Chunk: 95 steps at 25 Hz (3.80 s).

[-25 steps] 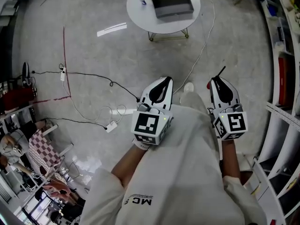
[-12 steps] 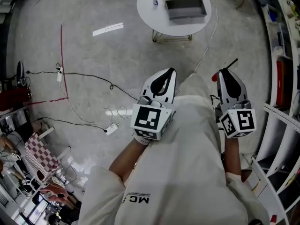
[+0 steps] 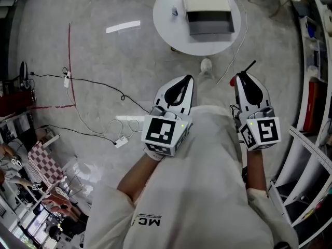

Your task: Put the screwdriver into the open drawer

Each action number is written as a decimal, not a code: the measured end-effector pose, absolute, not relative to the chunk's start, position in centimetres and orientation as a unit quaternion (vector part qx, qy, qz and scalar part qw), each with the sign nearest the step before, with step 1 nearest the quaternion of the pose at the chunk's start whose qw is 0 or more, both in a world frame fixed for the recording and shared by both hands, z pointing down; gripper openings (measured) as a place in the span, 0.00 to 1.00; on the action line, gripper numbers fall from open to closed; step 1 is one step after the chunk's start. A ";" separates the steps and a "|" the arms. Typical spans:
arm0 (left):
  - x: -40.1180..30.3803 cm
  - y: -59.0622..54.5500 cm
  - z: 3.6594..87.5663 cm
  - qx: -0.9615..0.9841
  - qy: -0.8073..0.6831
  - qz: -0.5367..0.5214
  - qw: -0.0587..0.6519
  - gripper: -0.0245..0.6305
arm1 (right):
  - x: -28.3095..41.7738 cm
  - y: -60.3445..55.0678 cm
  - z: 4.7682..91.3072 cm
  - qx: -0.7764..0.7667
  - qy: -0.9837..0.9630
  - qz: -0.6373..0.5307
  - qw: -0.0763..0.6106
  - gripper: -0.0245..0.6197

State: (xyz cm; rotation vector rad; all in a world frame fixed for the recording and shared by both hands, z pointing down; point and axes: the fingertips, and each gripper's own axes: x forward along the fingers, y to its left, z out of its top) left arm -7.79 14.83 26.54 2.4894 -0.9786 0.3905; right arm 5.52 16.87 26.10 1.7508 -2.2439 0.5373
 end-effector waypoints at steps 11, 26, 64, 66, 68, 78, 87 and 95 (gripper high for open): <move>-1.4 3.9 26.6 0.862 -0.425 0.161 0.223 0.05 | 12.0 4.0 27.8 0.502 -0.832 0.176 0.161 0.21; 1.0 -3.0 28.8 0.828 -0.472 0.168 0.251 0.05 | 11.6 -4.9 31.5 0.420 -0.866 0.181 0.202 0.21; -2.0 -4.3 40.8 0.775 -0.507 0.185 0.328 0.05 | 6.6 -7.5 49.3 0.299 -0.855 0.195 0.376 0.21; -2.3 -4.4 41.4 0.773 -0.509 0.185 0.330 0.05 | 6.4 -7.4 50.5 0.294 -0.851 0.192 0.392 0.21; -2.6 -4.5 41.9 0.771 -0.510 0.186 0.333 0.05 | 6.2 -7.2 51.7 0.287 -0.846 0.194 0.406 0.21; -3.6 -4.5 44.2 0.765 -0.511 0.188 0.345 0.05 | 6.0 -7.4 56.8 0.264 -0.821 0.213 0.459 0.21; -3.7 -4.3 44.4 0.765 -0.508 0.194 0.345 0.05 | 6.1 -7.8 60.4 0.228 -0.786 0.240 0.522 0.21; -4.2 -4.0 45.1 0.763 -0.509 0.197 0.348 0.05 | 5.4 -7.6 62.5 0.209 -0.758 0.258 0.562 0.21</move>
